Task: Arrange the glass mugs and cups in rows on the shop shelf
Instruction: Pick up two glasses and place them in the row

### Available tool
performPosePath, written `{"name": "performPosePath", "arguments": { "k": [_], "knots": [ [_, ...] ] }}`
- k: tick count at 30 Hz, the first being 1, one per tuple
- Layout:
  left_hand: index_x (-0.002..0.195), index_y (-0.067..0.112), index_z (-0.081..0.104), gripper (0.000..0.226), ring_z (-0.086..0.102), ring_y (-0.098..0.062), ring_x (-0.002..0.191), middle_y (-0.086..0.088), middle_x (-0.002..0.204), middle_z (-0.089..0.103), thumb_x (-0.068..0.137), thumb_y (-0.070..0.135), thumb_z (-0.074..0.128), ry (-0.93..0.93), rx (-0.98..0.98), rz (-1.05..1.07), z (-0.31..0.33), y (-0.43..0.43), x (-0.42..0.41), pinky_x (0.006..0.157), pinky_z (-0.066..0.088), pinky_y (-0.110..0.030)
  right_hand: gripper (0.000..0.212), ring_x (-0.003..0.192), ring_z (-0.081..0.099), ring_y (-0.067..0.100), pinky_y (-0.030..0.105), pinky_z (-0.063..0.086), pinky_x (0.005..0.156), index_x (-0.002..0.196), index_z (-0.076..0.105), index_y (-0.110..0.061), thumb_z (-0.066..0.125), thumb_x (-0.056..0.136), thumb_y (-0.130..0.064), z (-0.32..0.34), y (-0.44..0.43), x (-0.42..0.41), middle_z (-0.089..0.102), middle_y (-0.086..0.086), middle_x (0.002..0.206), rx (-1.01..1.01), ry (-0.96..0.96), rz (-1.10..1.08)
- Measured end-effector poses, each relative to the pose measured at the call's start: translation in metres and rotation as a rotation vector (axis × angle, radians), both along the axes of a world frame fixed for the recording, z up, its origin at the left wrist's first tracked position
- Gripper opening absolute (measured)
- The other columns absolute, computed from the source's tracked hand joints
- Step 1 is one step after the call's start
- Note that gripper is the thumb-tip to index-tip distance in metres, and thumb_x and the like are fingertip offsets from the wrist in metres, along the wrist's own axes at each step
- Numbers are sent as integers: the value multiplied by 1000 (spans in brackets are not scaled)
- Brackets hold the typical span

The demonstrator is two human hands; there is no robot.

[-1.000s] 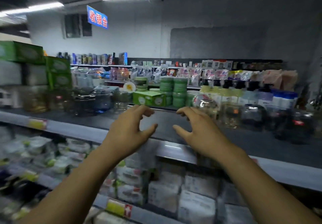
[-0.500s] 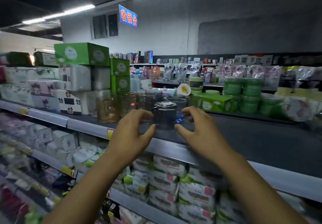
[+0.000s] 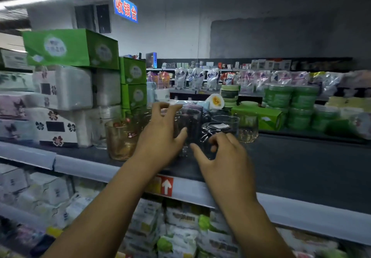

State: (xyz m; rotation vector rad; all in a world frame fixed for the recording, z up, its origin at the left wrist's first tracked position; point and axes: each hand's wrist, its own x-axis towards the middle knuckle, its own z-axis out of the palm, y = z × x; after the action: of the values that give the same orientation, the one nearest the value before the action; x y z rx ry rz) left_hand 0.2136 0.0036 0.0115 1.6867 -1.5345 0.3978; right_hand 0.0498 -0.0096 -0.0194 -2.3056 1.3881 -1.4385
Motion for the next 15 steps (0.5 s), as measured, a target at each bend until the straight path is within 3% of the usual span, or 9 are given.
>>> {"name": "performPosePath", "arguments": {
  "k": [5, 8, 11, 15],
  "knots": [
    [124, 33, 50, 40, 67, -29, 91, -5, 133, 37, 91, 52, 59, -113, 97, -21, 10, -11, 13, 82, 58, -49, 25, 67, 57, 13, 37, 51, 63, 75, 60, -22, 70, 87, -41, 3, 2, 3, 61, -5, 74, 82, -146, -48],
    [111, 33, 54, 28, 65, -28, 91, -5, 128, 37, 91, 49, 63, -87, 72, -133, 13, -8, 20, 81, 59, -48, 20, 57, 57, 9, 20, 43, 49, 68, 63, -18, 71, 81, -30, 13, 4, -13, 64, -3, 61, 199, -224, -108],
    [97, 34, 54, 19, 59, -23, 101, 0, 123, 36, 90, 46, 66, -68, 50, -271, 14, -4, 25, 87, 58, -43, 22, 53, 56, 11, 21, 40, 49, 69, 68, -11, 74, 85, -25, 23, 6, -34, 68, 2, 62, 290, -258, -124],
    [95, 35, 59, 17, 47, -22, 120, 0, 127, 34, 87, 46, 70, -45, -13, -402, 10, 5, 24, 96, 46, -34, 28, 53, 53, 22, 25, 34, 46, 80, 69, -4, 69, 95, -27, 32, 14, -54, 66, 11, 67, 492, -395, -63]
  ]
}}
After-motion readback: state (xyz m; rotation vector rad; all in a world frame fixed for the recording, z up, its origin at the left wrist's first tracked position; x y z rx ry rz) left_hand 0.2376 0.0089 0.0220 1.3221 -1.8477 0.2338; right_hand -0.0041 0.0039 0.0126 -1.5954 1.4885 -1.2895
